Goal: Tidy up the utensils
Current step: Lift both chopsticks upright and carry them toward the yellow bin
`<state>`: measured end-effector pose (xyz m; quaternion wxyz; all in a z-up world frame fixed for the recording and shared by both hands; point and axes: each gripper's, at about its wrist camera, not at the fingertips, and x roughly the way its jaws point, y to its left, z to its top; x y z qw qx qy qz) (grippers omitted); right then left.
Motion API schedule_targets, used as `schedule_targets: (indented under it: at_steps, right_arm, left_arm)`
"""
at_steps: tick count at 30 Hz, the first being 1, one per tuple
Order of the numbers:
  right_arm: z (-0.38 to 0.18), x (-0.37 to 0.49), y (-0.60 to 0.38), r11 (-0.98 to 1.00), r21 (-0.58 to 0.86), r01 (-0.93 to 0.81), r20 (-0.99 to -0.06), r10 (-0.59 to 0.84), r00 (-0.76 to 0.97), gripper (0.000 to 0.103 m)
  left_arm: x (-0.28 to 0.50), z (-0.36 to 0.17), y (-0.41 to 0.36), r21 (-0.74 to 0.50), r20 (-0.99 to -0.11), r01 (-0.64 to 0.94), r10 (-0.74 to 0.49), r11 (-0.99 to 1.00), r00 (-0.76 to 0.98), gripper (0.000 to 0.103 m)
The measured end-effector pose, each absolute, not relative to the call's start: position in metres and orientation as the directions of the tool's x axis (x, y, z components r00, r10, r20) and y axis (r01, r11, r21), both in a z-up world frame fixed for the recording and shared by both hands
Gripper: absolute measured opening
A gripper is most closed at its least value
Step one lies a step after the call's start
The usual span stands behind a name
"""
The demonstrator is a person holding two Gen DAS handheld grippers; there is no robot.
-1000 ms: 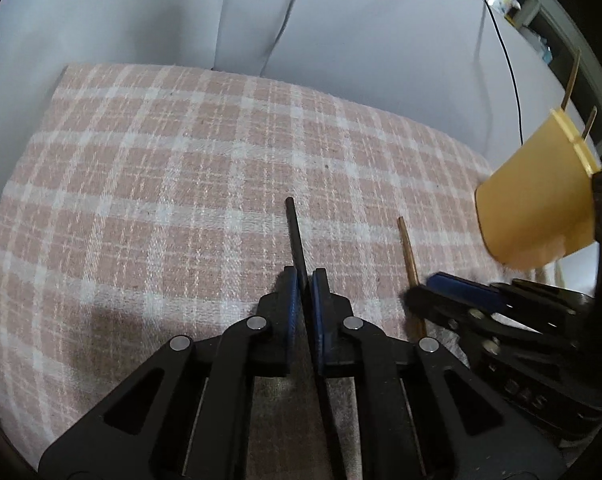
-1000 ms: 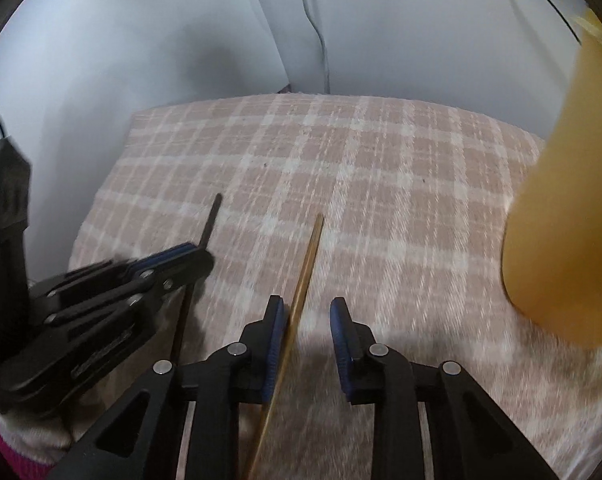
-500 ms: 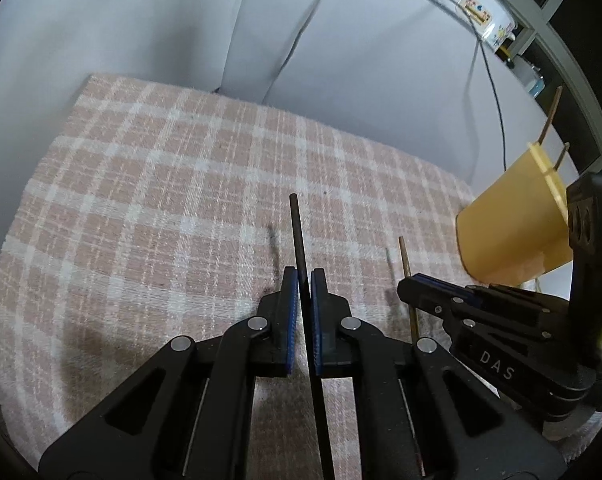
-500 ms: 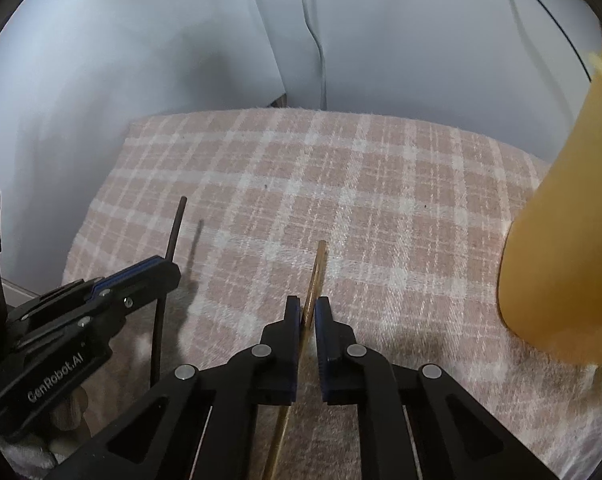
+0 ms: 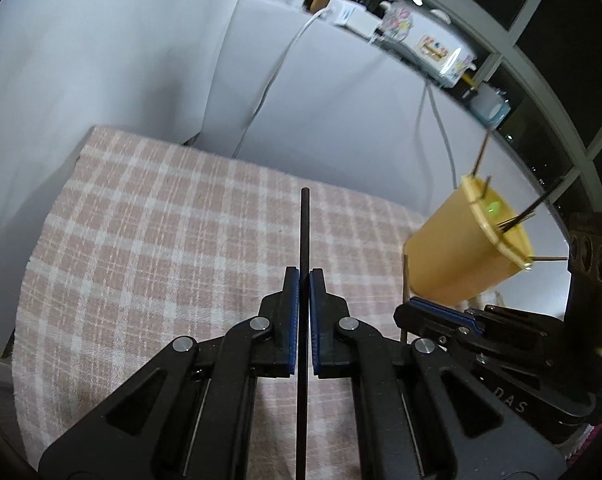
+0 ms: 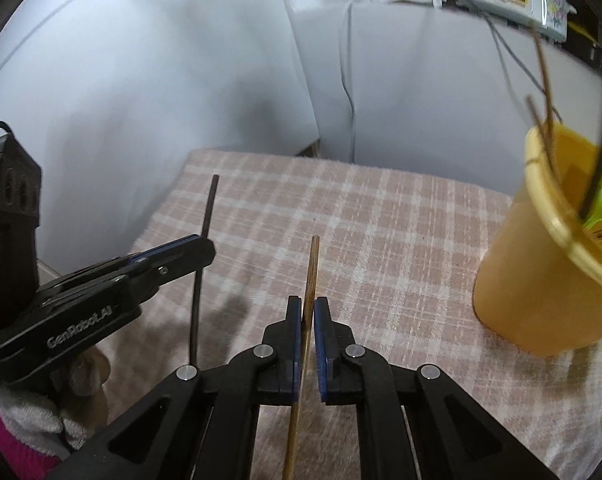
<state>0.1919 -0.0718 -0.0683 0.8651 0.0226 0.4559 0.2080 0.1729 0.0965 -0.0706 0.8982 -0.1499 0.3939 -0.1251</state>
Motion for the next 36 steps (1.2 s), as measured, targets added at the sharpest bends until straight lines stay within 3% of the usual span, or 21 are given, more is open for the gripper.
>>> schedule_targets:
  at_steps: [13, 36]
  right_arm:
    - [-0.028, 0.149, -0.108, 0.912, 0.205, -0.356, -0.698, 0.391, 0.6, 0.003]
    - [-0.013, 0.11, -0.213, 0.955, 0.212, -0.21, -0.598, 0.296, 0.745, 0.003]
  left_arm:
    - [0.148, -0.027, 0.063, -0.4, -0.578, 0.183, -0.402, 0.898, 0.709, 0.002]
    - [0.144, 0.005, 0.005, -0.411, -0.519, 0.294, -0.487, 0.863, 0.703, 0.003]
